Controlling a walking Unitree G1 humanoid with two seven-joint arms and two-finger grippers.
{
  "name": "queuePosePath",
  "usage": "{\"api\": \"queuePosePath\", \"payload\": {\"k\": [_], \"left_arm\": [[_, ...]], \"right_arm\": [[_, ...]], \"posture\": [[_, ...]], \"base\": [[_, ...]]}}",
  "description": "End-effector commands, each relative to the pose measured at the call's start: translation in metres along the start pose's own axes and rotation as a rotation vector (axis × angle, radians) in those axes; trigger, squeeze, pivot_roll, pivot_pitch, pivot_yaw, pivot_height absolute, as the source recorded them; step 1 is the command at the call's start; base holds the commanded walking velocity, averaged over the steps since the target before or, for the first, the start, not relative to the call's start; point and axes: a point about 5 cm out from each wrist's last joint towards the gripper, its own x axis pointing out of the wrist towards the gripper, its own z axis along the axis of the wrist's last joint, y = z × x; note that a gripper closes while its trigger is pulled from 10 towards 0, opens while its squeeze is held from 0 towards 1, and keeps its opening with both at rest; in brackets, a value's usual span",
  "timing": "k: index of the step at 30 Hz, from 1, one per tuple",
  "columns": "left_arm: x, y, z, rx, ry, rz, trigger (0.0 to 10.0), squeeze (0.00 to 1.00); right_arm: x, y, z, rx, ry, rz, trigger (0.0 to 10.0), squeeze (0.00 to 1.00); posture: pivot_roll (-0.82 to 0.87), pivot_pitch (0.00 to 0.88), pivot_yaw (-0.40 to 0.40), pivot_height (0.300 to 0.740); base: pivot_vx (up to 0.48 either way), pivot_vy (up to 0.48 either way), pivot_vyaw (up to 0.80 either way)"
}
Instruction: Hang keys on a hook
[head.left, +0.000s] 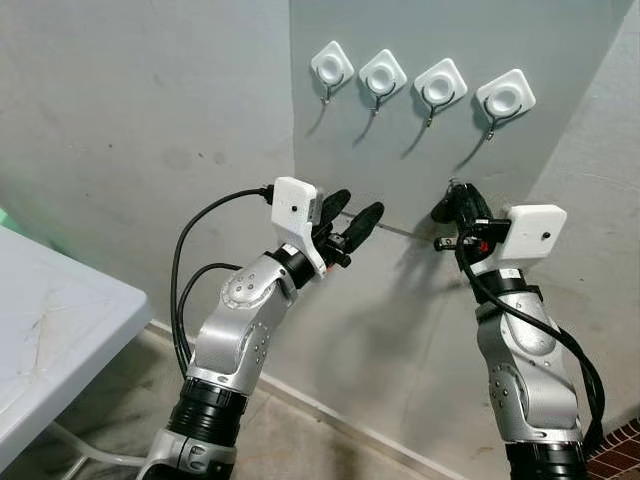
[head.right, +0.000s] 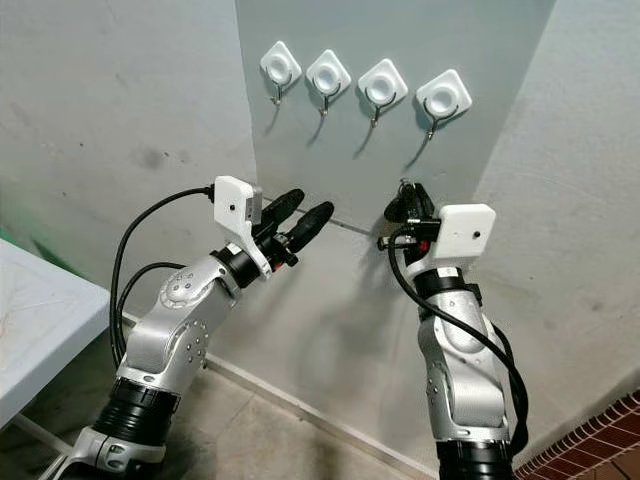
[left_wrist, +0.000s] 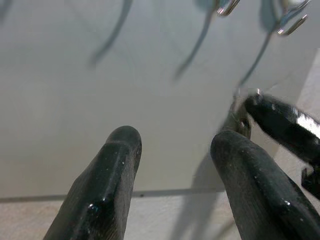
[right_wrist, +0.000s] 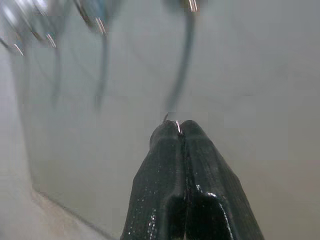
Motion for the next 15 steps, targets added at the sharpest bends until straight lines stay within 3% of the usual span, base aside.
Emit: {"api": "queuePosePath", "payload": {"k": [1,15], "left_arm": [[0.003,-0.005,0.007,0.014,-0.012,-0.032,10.0,0.00],[0.004,-0.010,0.007,0.009,-0.006,-0.066,10.0,0.00]], "right_arm": [[0.004,0.000,0.016,0.016,-0.086,0.031,10.0,0.00],[-0.001,-0.001,0.032,0.050,-0.191,0.086,10.0,0.00]], "posture": [[-0.01,0.052,0.012,0.740],[-0.01,0.072,0.020,0.740]], "base": [[0.000,0.000,0.00],[0.000,0.000,0.00]]}}
